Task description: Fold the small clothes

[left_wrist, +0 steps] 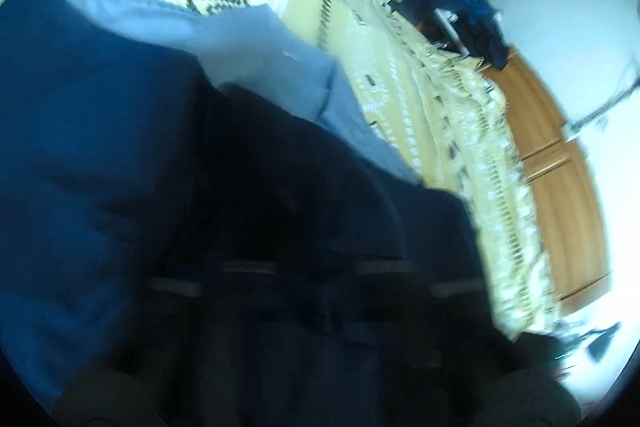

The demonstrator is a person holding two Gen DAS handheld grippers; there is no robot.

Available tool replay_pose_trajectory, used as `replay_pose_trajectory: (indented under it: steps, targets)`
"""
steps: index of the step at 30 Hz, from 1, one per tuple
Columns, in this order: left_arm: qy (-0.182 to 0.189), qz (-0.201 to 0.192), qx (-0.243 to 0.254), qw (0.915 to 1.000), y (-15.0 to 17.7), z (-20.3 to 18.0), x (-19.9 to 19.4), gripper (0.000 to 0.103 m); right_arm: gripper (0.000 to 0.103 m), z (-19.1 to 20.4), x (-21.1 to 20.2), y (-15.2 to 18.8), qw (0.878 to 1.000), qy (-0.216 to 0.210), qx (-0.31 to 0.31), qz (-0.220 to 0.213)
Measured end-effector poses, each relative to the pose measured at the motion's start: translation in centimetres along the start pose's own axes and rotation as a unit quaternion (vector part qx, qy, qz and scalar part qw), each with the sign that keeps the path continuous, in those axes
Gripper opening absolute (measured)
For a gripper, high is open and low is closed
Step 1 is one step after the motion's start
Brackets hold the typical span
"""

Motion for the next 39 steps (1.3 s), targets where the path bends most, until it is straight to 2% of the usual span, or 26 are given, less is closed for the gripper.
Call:
replay_pose_trajectory:
  steps: [4, 6, 8, 13, 16, 19, 22, 24, 25, 27, 29, 33, 36, 39]
  targets:
    - [0.026, -0.071, 0.032, 0.9967, -2.2, -2.4, -4.6, 0.006, 0.069, 0.0, -1.7, 0.0, 1.0, -0.006, 0.008, -0.011]
    - [0.017, -0.12, 0.052, 0.9913, -3.5, -2.8, -8.9, 0.006, 0.069, 0.3, -2.3, 0.0, 1.0, -0.005, 0.001, -0.012]
    - [0.0, -0.15, 0.063, 0.9866, -4.2, -1.8, -11.9, 0.006, 0.07, 0.7, -2.5, 0.0, 1.0, -0.002, -0.007, -0.011]
    - [-0.055, -0.119, 0.034, 0.9908, -3.4, 3.8, -11.6, 0.006, 0.07, 1.8, -2.1, -0.3, 1.0, 0.001, -0.028, -0.005]
    - [-0.053, -0.122, 0.003, 0.9911, -2.0, 5.9, -12.2, 0.007, 0.07, 2.7, -2.5, -1.2, 0.999, -0.005, -0.037, -0.017]
    - [-0.067, -0.103, -0.014, 0.9923, -0.8, 7.1, -11.3, 0.008, 0.07, 3.2, -2.7, -2.8, 0.998, -0.004, -0.049, -0.026]
    - [-0.087, -0.083, -0.049, 0.9916, -0.4, 8.5, -10.8, 0.027, 0.07, 3.3, -1.5, -5.0, 0.998, 0.012, -0.057, -0.022]
    - [-0.092, -0.097, -0.052, 0.9896, -0.4, 7.9, -12.3, 0.049, 0.07, 3.0, -0.2, -5.9, 0.998, 0.028, -0.052, -0.014]
    - [-0.094, -0.105, -0.048, 0.9889, -0.4, 7.7, -13.2, 0.053, 0.07, 3.1, 0.4, -6.4, 0.998, 0.028, -0.047, -0.012]
    - [-0.103, -0.121, -0.04, 0.9865, -0.1, 7.4, -15.5, 0.072, 0.07, 3.6, 0.8, -6.9, 0.999, 0.019, -0.047, -0.014]
    - [-0.112, -0.14, -0.028, 0.9834, 0.4, 6.9, -18.3, 0.082, 0.07, 4.9, 1.6, -7.4, 0.998, 0.012, -0.058, -0.012]
    - [-0.133, -0.156, -0.013, 0.9786, 1.1, 7.1, -21.2, 0.083, 0.07, 9.2, 5.6, -7.7, 0.995, -0.022, -0.09, 0.023]
    - [-0.189, -0.154, 0.019, 0.9696, 1.5, 7.6, -22.8, 0.084, 0.07, 13.5, 10.4, -7.6, 0.989, -0.051, -0.126, 0.063]
    - [-0.232, -0.151, 0.023, 0.9606, 2.0, 9.7, -24.9, 0.085, 0.07, 18.0, 15.6, -7.6, 0.979, -0.068, -0.167, 0.093]
Point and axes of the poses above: each gripper's, at about its wrist camera, not at the fingertips, and x roughly the way its jaws point, z to its left, y to its underside, the point moved 5 cm from there along x, roughly the way its jaws point, and after that the axes turned 5 degrees about x, right-handed, at the moved point
